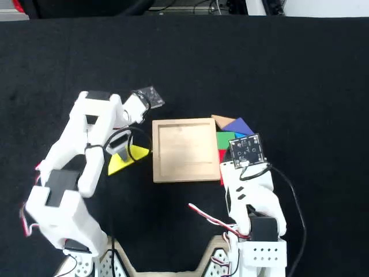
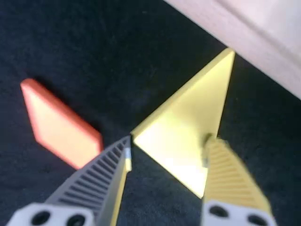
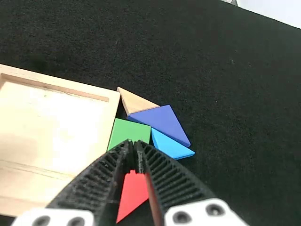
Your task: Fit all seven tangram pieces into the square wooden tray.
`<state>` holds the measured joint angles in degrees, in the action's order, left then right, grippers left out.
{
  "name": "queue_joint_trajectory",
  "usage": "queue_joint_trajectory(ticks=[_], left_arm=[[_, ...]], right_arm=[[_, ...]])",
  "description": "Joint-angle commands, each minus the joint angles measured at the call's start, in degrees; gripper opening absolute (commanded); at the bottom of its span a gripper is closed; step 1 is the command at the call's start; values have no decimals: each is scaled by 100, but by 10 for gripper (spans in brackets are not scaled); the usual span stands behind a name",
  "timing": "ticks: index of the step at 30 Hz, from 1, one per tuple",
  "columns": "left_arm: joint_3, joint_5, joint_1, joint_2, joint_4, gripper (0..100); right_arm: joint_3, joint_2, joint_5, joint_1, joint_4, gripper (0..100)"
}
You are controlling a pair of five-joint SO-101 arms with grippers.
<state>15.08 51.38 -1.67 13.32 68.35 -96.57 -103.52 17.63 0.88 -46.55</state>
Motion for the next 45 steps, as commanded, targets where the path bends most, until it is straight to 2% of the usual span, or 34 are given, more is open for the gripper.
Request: queue_joint_trajectory(ticks=[1,8,13,16,26,33,45], left_arm=[[-127,44,-110,-897,185,213],[453,53,-154,-1749,105,216],[1156,352,-31,-1635,-703,223],[1349,281,-13,-1442,-949,296],[716,545,57,-659,-1002,295],[48,536,365,53,-958,295],[22,536,189,193,-1284,300]], right_arm=[[-4,-233,53,-70,-18,15],[-4,-233,53,-70,-18,15],[-4,-233,53,-70,-18,15],[-4,-233,53,-70,-18,15],[-4,-233,53,-70,-18,15],[-4,-233,53,-79,-18,15],[-4,-233,114,-79,-9,15]])
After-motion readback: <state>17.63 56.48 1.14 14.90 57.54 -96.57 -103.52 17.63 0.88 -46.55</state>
